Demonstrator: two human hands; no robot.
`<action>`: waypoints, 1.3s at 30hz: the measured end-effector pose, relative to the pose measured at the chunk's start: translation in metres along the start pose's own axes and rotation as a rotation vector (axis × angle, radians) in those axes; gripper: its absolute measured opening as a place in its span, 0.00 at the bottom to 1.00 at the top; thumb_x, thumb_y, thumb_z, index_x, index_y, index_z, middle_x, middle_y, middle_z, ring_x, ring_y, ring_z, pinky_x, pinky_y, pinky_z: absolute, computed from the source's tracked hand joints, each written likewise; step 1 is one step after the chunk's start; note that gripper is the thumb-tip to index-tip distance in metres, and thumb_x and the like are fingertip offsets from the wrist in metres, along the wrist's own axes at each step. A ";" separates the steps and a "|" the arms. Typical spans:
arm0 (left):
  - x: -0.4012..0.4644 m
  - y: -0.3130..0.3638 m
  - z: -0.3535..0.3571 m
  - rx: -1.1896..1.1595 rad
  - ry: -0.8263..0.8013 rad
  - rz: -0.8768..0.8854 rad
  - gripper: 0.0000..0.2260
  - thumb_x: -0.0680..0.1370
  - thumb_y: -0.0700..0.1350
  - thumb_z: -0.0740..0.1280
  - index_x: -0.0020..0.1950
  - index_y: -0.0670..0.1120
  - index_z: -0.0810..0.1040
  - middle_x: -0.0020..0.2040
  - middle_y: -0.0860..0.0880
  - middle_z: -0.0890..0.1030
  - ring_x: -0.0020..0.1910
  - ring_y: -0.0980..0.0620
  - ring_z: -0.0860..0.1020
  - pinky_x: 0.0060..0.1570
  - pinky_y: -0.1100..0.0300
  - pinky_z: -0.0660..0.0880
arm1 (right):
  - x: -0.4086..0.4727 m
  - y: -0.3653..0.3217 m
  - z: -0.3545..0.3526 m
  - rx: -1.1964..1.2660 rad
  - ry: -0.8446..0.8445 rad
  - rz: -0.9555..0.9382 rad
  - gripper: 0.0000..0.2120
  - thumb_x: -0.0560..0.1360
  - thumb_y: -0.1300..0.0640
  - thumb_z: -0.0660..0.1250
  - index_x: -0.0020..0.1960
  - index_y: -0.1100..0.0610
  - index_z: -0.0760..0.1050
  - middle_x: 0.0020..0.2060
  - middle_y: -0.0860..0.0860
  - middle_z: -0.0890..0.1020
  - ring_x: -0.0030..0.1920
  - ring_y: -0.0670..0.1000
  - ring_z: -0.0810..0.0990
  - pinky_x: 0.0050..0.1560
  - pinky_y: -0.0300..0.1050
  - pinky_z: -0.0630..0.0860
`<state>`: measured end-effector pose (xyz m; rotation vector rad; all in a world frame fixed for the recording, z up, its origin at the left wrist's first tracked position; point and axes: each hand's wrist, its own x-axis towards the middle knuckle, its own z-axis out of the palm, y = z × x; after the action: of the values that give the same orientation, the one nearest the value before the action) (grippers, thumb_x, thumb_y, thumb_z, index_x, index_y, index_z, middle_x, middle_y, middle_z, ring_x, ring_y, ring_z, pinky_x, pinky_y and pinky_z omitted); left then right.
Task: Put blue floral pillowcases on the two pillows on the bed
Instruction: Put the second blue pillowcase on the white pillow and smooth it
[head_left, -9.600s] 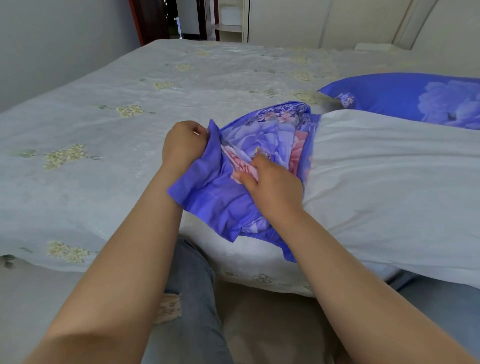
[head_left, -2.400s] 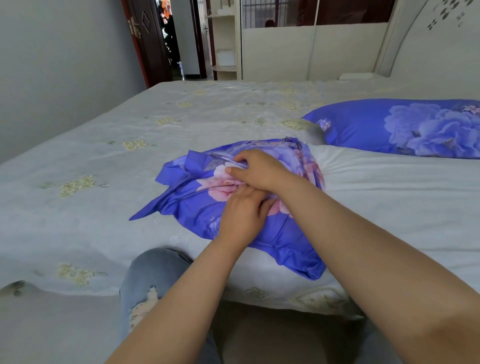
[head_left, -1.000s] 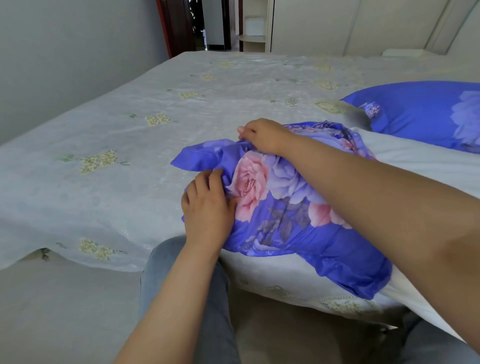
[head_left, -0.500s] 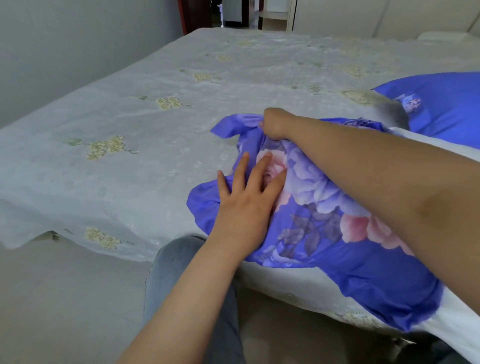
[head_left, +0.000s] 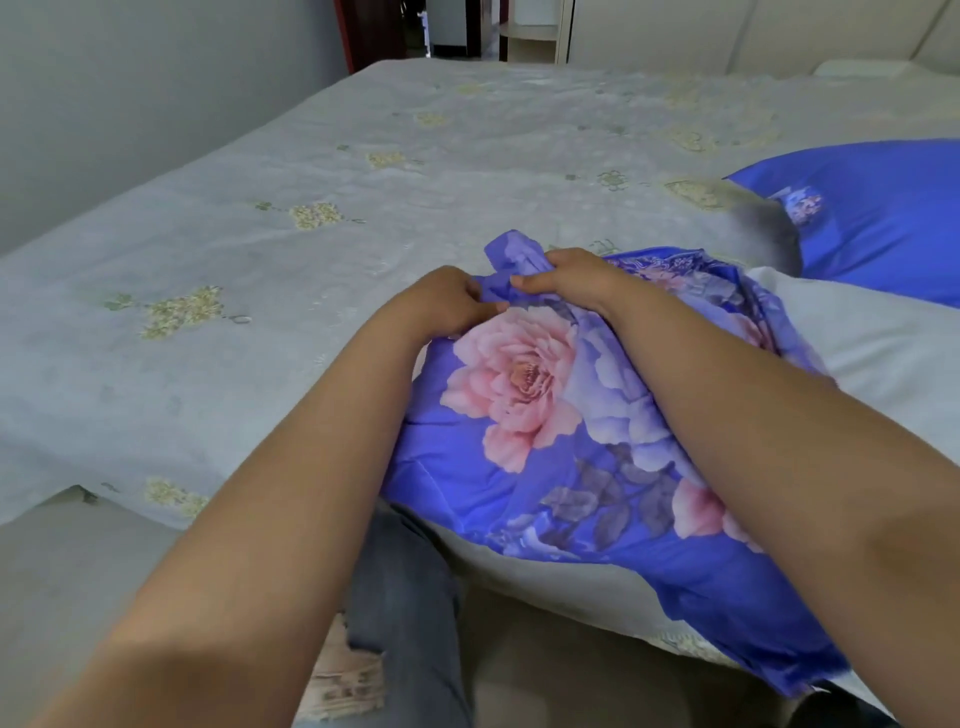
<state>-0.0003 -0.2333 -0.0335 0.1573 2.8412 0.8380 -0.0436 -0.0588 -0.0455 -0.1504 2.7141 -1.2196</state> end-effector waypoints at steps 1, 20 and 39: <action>0.011 0.001 -0.002 -0.002 0.039 0.009 0.15 0.77 0.52 0.67 0.43 0.39 0.79 0.33 0.45 0.74 0.37 0.46 0.72 0.32 0.59 0.66 | -0.002 0.001 0.001 0.034 0.028 -0.023 0.12 0.74 0.49 0.69 0.51 0.57 0.77 0.45 0.52 0.77 0.44 0.49 0.74 0.33 0.32 0.66; -0.017 -0.030 0.013 0.089 -0.079 -0.139 0.28 0.77 0.65 0.55 0.63 0.43 0.72 0.58 0.44 0.78 0.52 0.46 0.76 0.48 0.58 0.69 | 0.012 0.025 0.024 0.213 0.492 0.085 0.20 0.75 0.54 0.67 0.63 0.62 0.68 0.56 0.57 0.78 0.55 0.55 0.77 0.48 0.41 0.69; -0.165 -0.065 0.096 -1.585 0.663 -0.348 0.18 0.77 0.55 0.65 0.52 0.39 0.77 0.53 0.41 0.79 0.55 0.46 0.77 0.55 0.51 0.75 | -0.162 -0.016 0.054 -0.410 0.635 -0.651 0.09 0.74 0.51 0.66 0.49 0.55 0.78 0.45 0.52 0.80 0.49 0.57 0.78 0.49 0.53 0.73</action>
<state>0.1768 -0.2611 -0.1258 -0.8804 1.5525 2.9240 0.1259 -0.0836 -0.0513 -0.8969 3.6249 -0.9006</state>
